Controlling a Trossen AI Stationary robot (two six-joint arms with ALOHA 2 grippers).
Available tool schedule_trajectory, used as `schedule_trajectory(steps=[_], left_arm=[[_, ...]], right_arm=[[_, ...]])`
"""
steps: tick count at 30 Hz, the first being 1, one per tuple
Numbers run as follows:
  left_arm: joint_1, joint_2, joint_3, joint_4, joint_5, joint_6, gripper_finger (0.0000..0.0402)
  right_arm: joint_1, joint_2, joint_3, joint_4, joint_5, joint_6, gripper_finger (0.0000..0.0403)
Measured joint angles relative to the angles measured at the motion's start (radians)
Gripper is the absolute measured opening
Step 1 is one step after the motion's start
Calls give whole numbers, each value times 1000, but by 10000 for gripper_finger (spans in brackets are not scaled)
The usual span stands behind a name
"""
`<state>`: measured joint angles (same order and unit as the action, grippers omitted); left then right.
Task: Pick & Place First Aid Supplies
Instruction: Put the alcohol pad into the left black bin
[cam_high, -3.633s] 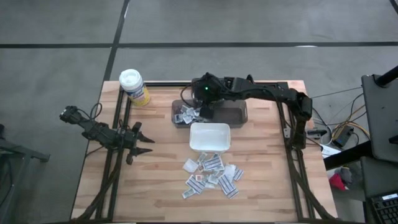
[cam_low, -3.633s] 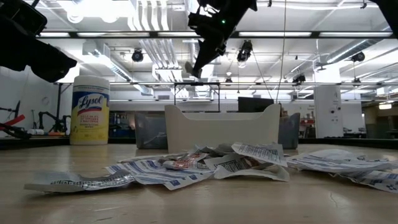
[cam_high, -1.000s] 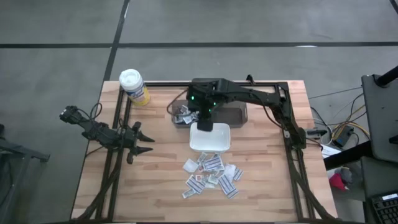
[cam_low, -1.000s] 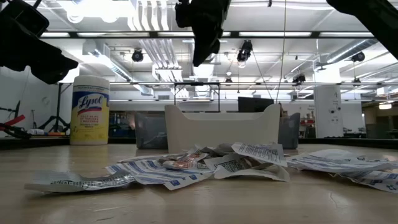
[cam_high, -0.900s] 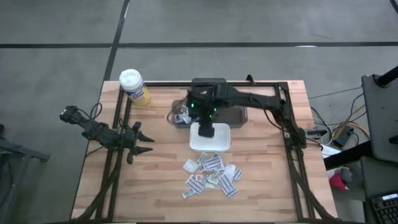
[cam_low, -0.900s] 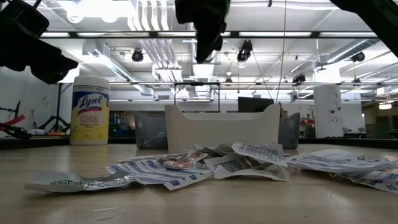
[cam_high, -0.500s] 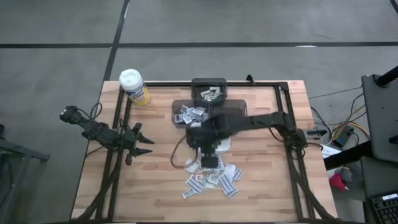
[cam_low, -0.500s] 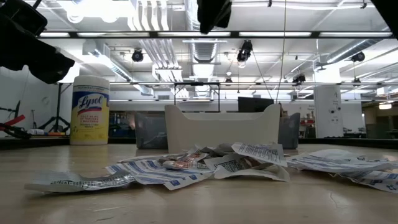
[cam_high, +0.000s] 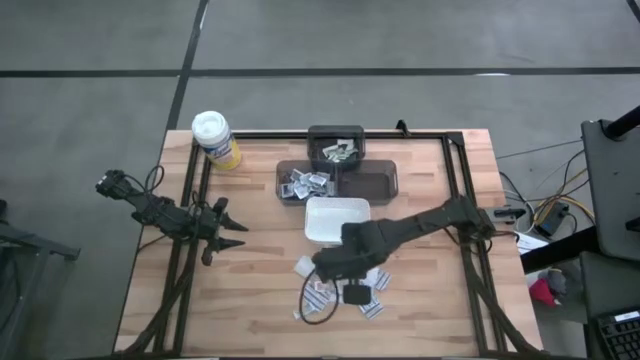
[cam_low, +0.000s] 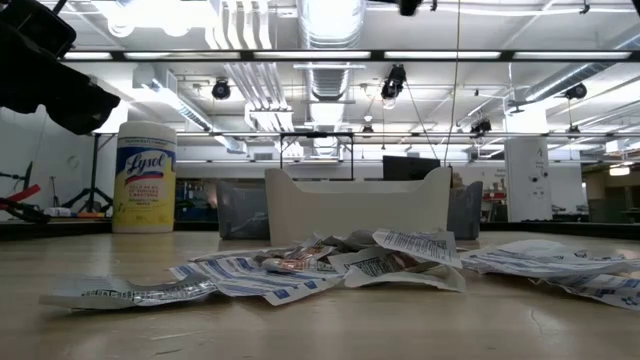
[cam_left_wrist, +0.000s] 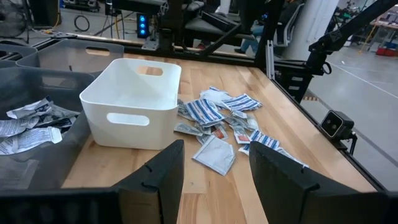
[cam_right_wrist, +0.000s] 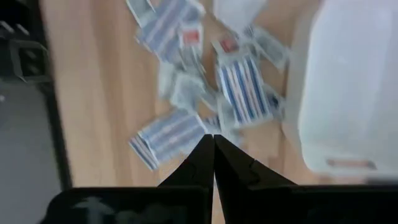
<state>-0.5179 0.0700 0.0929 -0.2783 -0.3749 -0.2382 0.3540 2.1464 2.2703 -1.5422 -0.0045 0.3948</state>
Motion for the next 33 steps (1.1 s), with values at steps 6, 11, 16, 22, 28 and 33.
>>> schedule_trajectory(steps=[6, 11, 16, 22, 28, 33], left_arm=[[0, 0, 0, 0, 0, -1, 177], [0, 0, 0, 0, 0, -3, 177], [0, 0, 0, 0, 0, -2, 177], [0, 0, 0, 0, 0, -2, 177], [0, 0, 0, 0, 0, -4, 177], [0, 0, 0, 0, 0, -5, 177]], right_arm=[[36, 0, -6, -29, 30, 1, 8], [61, -16, -39, -29, 30, -17, 8], [68, -79, -167, -26, 30, -32, 8], [67, -207, -402, 33, 31, -12, 8], [67, -376, -657, 248, 33, 93, 8], [67, -504, -852, 449, 33, 244, 8]])
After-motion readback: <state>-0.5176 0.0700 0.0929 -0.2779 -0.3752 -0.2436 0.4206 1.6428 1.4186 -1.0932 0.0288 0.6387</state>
